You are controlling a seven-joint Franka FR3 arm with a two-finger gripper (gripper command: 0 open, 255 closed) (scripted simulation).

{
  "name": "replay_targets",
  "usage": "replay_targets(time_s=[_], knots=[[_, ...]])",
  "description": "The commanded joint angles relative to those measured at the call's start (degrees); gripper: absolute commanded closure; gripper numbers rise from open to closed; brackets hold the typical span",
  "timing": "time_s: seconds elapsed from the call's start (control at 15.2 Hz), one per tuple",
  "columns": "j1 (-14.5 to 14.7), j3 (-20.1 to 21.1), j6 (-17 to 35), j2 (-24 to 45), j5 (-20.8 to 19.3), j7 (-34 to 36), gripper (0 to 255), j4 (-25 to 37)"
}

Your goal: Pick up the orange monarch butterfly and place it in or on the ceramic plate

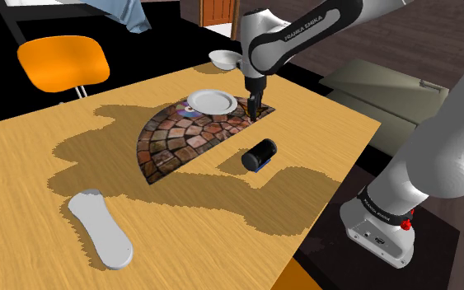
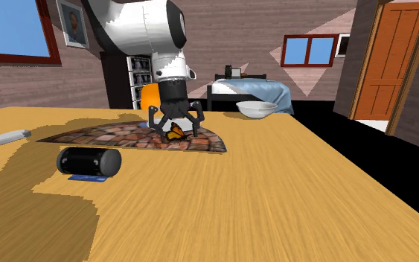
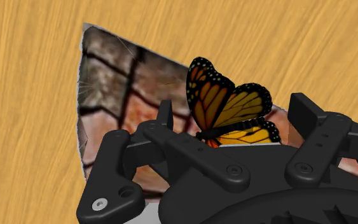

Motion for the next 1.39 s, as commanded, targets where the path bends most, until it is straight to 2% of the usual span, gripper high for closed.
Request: replay_targets(time_s=[0.0, 0.46, 0.53, 1.12, 1.32], knots=[[0.0, 0.0, 0.9, 0.4, -0.1, 0.1, 0, -0.5], [0.0, 0.0, 0.9, 0.4, -0.1, 0.1, 0, -0.5], [0.0, 0.0, 0.9, 0.4, -0.1, 0.1, 255, -0.5], [0.0, 0.0, 0.9, 0.4, -0.1, 0.1, 255, -0.5], [0.0, 0.0, -1.3, -1.0, 0.1, -0.2, 255, 0.3]])
